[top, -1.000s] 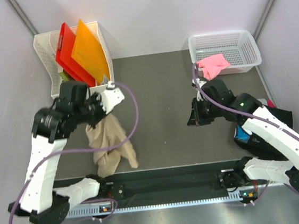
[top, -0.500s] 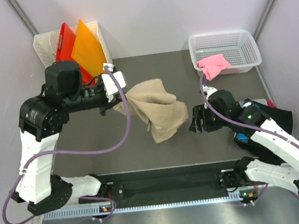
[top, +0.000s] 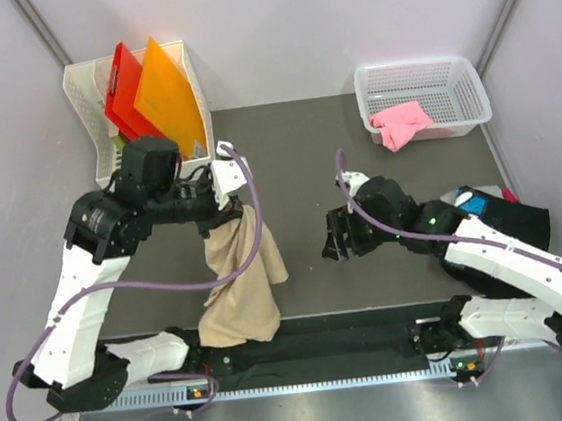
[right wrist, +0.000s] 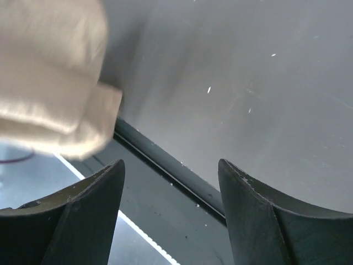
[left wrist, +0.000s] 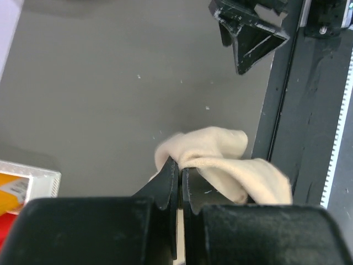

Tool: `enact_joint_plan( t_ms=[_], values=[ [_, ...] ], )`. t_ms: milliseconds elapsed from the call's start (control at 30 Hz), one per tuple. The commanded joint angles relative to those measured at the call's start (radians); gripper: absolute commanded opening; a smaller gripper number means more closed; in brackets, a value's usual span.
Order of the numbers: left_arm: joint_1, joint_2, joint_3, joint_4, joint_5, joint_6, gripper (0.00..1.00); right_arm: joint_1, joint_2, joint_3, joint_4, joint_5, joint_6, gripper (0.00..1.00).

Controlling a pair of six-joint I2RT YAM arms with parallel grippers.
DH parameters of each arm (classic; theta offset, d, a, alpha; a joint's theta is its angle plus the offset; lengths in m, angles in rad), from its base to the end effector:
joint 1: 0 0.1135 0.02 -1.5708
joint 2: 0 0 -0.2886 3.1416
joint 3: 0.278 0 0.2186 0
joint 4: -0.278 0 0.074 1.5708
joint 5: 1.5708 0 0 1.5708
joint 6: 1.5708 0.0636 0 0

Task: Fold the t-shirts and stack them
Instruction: Flatten out the tshirt

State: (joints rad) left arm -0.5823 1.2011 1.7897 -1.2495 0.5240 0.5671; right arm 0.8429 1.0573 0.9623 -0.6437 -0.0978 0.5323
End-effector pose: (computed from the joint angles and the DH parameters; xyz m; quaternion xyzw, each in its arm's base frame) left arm 0.1154 -0.1141 0.4700 0.5672 0.6664 -0.2359 0.4226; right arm 0.1249 0.1495 0.3122 -0.1608 0.8995 0.2908 0.2836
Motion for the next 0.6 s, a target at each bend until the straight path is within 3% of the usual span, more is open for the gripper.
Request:
enact_joint_plan(
  t_ms=[0,167,300,467,567],
  values=[
    [-0.002,-0.104,-0.212,0.166,-0.038,-0.038,0.00,0.099,0.013,-0.017,0.029,0.068,-0.023,0.69],
    [-0.002,-0.189,-0.499,0.320,-0.105,-0.056,0.00,0.218,0.000,-0.042,0.003,0.142,-0.040,0.67],
    [-0.002,-0.131,-0.647,0.494,-0.201,-0.070,0.00,0.314,-0.002,-0.033,-0.022,0.226,-0.031,0.68],
    [-0.002,0.118,-0.604,0.734,-0.333,-0.186,0.00,0.430,0.006,-0.024,-0.039,0.297,-0.002,0.68],
    [-0.001,0.319,-0.466,0.720,-0.494,-0.275,0.00,0.479,0.030,-0.002,-0.040,0.323,0.000,0.68]
  ],
)
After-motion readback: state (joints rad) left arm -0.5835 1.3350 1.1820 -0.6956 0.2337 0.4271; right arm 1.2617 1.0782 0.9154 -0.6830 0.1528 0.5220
